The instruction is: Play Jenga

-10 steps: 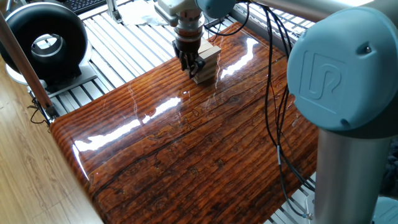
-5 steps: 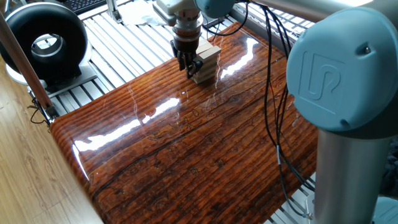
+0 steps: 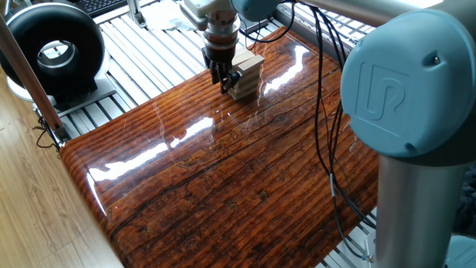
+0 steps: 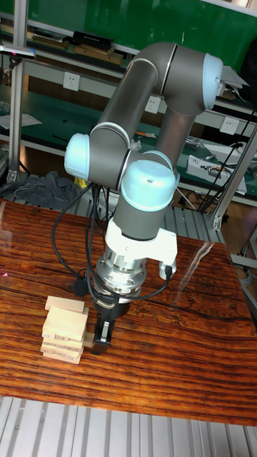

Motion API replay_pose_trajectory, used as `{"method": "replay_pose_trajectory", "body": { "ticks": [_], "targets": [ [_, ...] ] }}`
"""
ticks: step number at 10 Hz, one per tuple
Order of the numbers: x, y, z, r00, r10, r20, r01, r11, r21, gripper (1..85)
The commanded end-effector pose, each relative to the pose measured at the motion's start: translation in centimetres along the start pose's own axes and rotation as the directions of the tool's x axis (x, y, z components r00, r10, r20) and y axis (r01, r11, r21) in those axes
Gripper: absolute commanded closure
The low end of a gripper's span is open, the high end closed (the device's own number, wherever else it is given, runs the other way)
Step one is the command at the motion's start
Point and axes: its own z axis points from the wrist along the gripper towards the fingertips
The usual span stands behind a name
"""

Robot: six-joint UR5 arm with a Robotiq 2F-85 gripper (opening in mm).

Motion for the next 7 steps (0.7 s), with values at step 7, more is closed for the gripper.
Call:
{"method": "replay_pose_trajectory", "body": {
  "ticks": [7],
  "targets": [
    [-2.3, -0.2, -0.3, 0.988, 0.147, 0.055, -0.146, 0.989, -0.019, 62.7]
  ]
}}
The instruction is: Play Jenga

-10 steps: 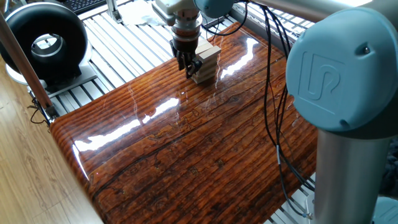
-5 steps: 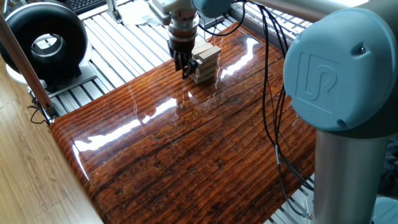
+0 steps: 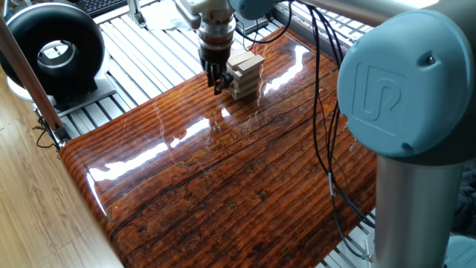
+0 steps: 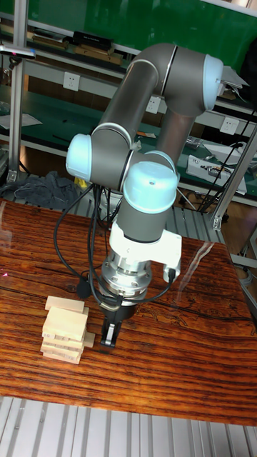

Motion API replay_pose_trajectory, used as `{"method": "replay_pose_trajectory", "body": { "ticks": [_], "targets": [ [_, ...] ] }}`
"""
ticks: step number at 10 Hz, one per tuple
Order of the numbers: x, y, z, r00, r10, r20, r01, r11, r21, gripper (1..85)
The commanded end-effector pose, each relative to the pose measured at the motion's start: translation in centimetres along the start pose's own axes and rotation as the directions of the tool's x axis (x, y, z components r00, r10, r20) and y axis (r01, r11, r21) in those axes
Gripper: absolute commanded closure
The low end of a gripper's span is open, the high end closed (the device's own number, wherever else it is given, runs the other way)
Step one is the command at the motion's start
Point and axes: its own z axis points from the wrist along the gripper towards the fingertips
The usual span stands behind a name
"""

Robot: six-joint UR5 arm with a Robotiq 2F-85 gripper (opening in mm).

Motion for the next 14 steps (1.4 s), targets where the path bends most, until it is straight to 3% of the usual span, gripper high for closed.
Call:
{"method": "replay_pose_trajectory", "body": {
  "ticks": [1, 3, 5, 9, 14],
  "targets": [
    [-0.7, -0.3, -0.1, 0.996, 0.084, 0.015, -0.084, 0.996, -0.001, 67.0],
    [-0.7, -0.7, -0.7, 0.991, 0.128, -0.027, -0.128, 0.992, 0.016, 84.3],
    [-0.9, -1.3, -0.5, 0.988, 0.145, -0.053, -0.144, 0.989, 0.024, 84.3],
    [-0.9, -1.7, 0.8, 0.983, 0.171, -0.069, -0.170, 0.985, 0.015, 84.3],
    [-0.7, -1.4, 0.8, 0.973, 0.214, -0.083, -0.214, 0.977, 0.011, 84.3]
  ]
}}
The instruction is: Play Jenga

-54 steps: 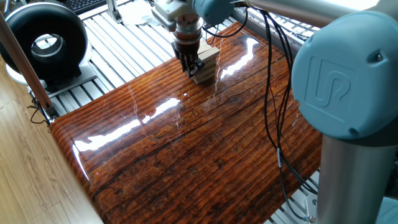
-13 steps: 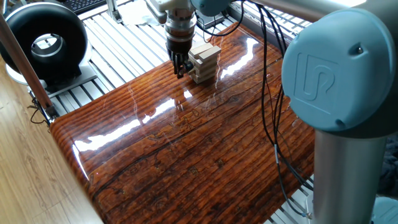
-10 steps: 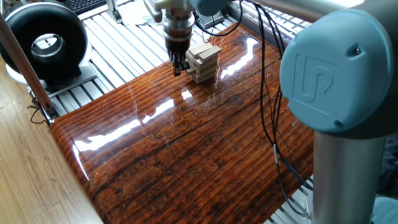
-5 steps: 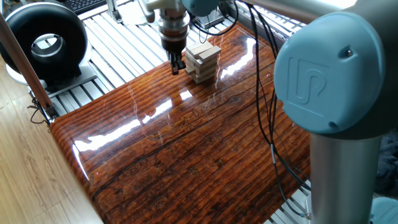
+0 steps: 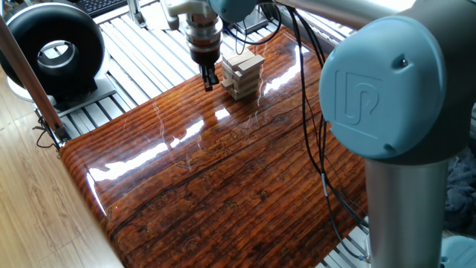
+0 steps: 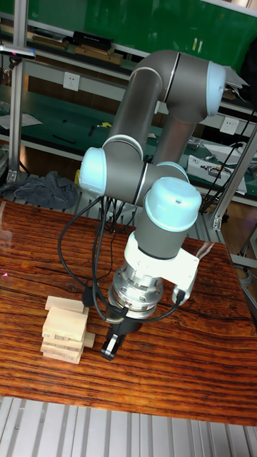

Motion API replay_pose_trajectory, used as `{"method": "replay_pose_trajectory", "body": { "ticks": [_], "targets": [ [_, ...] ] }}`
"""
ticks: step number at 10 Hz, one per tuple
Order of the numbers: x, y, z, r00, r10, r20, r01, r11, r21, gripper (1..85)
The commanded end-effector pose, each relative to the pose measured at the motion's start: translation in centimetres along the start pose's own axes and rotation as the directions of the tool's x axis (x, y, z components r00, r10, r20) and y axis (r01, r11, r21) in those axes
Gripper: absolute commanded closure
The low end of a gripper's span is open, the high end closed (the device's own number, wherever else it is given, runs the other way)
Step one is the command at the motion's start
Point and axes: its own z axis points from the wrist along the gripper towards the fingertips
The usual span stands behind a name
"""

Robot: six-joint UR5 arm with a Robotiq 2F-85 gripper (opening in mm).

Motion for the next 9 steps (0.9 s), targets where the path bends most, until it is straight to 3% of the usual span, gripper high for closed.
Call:
{"method": "replay_pose_trajectory", "body": {
  "ticks": [1, 6, 9],
  "targets": [
    [0.2, 0.0, 0.0, 0.999, 0.035, -0.007, -0.035, 0.999, -0.004, 84.3],
    [-0.1, -0.1, 0.0, 0.999, 0.051, 0.003, -0.051, 0.999, -0.001, 84.3],
    [1.1, -0.5, -0.1, 0.998, 0.043, -0.040, -0.043, 0.999, 0.019, 84.3]
  ]
}}
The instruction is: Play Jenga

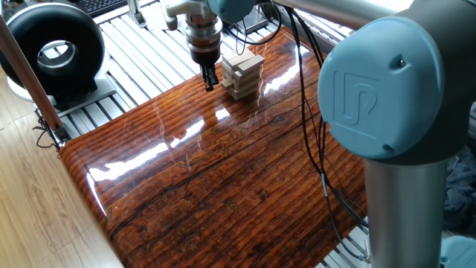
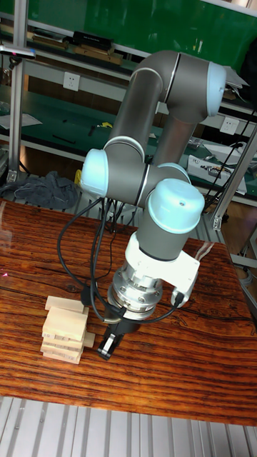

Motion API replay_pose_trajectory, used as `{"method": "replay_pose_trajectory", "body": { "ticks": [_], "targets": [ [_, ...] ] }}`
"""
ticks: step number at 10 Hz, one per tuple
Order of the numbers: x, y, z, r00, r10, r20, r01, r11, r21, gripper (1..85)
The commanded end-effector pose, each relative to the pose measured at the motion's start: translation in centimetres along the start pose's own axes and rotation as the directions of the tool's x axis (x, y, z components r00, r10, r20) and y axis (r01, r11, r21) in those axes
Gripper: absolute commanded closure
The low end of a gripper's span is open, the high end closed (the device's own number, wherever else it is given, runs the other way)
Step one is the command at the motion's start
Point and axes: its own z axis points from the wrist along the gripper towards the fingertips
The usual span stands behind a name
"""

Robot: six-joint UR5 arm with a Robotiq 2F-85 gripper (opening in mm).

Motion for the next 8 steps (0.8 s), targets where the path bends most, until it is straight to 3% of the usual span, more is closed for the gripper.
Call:
{"method": "replay_pose_trajectory", "body": {
  "ticks": [1, 3, 6, 8],
  "targets": [
    [0.46, -0.27, -0.09, 1.000, -0.003, -0.013, 0.003, 1.000, 0.007, 84.3],
    [0.90, -0.37, -0.10, 0.999, -0.014, -0.030, 0.015, 1.000, 0.011, 84.3],
    [0.01, -0.42, -0.09, 1.000, 0.003, 0.004, -0.003, 1.000, 0.013, 84.3],
    [0.13, -0.73, -0.09, 1.000, 0.003, 0.000, -0.003, 1.000, 0.025, 84.3]
  ]
}}
